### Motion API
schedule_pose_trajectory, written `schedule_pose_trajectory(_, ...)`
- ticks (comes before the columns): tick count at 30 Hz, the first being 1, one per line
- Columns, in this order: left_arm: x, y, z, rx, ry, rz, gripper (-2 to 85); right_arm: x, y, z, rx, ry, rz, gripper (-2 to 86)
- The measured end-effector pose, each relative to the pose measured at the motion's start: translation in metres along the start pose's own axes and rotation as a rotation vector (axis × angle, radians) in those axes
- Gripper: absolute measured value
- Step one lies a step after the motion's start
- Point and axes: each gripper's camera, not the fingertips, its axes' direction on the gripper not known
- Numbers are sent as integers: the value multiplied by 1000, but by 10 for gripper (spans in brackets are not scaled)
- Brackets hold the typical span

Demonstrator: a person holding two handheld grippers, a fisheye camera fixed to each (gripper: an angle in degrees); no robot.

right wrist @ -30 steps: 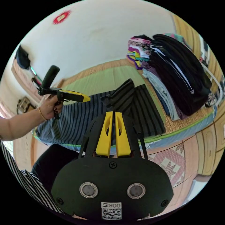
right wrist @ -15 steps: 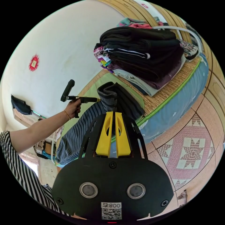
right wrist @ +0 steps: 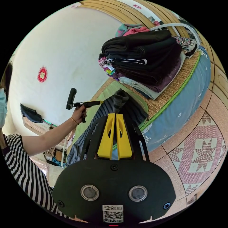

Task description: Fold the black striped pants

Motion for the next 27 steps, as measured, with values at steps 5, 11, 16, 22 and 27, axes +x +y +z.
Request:
schedule_pose_trajectory(5,-8,11,24,-84,-12,-37,8,15,3,24,-86,99,84,4)
schedule_pose_trajectory(11,-19,37,12,3,-32,-60,7,7,-7,25,-48,162,151,1)
schedule_pose_trajectory(16,-31,65,10,42,-33,-73,2,-43,-33,57,-93,209,-12,0)
schedule_pose_trajectory(22,-58,114,7,30,-2,-146,2,-65,-56,111,-245,288,-32,0)
schedule_pose_trajectory(27,-81,203,-18,119,68,-252,1,-107,-68,123,-208,287,-71,0)
